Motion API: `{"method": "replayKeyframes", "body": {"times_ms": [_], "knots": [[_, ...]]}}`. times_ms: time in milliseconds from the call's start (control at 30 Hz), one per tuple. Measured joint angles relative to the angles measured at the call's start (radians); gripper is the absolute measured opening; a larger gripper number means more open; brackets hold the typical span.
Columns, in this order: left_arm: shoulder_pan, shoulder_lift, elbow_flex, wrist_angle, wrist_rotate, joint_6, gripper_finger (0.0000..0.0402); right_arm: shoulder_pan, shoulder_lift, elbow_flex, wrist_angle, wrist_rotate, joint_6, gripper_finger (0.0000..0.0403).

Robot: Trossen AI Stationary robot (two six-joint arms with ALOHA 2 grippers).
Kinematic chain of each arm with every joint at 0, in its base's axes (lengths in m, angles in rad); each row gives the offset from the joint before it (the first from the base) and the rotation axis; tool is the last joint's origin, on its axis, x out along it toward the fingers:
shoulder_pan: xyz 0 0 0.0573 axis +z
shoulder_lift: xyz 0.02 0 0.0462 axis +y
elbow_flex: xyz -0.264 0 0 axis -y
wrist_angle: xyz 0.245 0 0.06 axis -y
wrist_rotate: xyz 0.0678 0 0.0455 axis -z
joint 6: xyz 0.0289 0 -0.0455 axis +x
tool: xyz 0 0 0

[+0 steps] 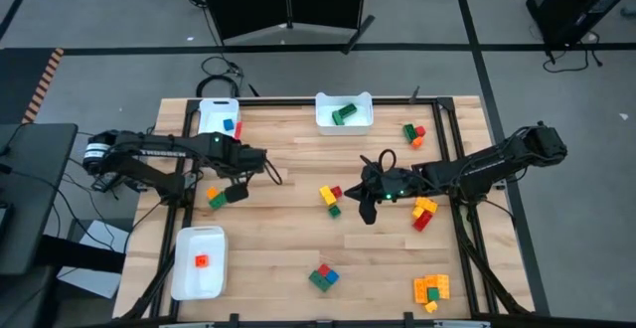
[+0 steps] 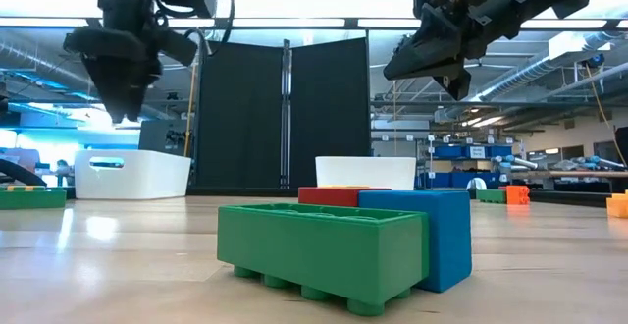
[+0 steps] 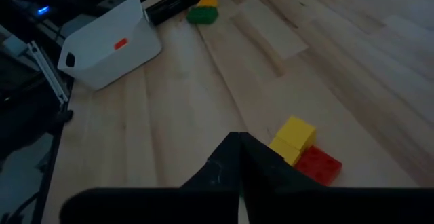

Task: Sort blocks by size
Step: Put the yellow 4 stud game piece into the bottom white bin

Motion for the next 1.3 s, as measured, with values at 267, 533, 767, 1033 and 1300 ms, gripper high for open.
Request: {"method": "replayKeyframes", "body": {"times_ms": [267,533,767,1033,1300], "knots": [[0.019,0.055,-0.001,-0.025,-0.014,0.066,0.0384,-0.001,0.000,0.000,0.000,0.000,0.000,0.0021],[0.075,0.260,-0.001,-0.167,-0.024,0.475,0.0370,-0.015,0.000,0.000,0.002,0.000,0.000,0.0011],[0.077,0.408,-0.006,-0.170,0.013,0.554,0.0369,-0.017,0.000,0.000,0.007,0.000,0.013,0.0020],[0.077,0.443,-0.132,-0.145,0.092,0.528,0.0369,-0.015,0.000,0.000,0.007,0.000,0.026,0.0008],[0.077,0.441,-0.211,0.019,0.098,0.528,0.0369,-0.014,0.000,0.000,0.007,0.001,0.025,0.0024]]}}
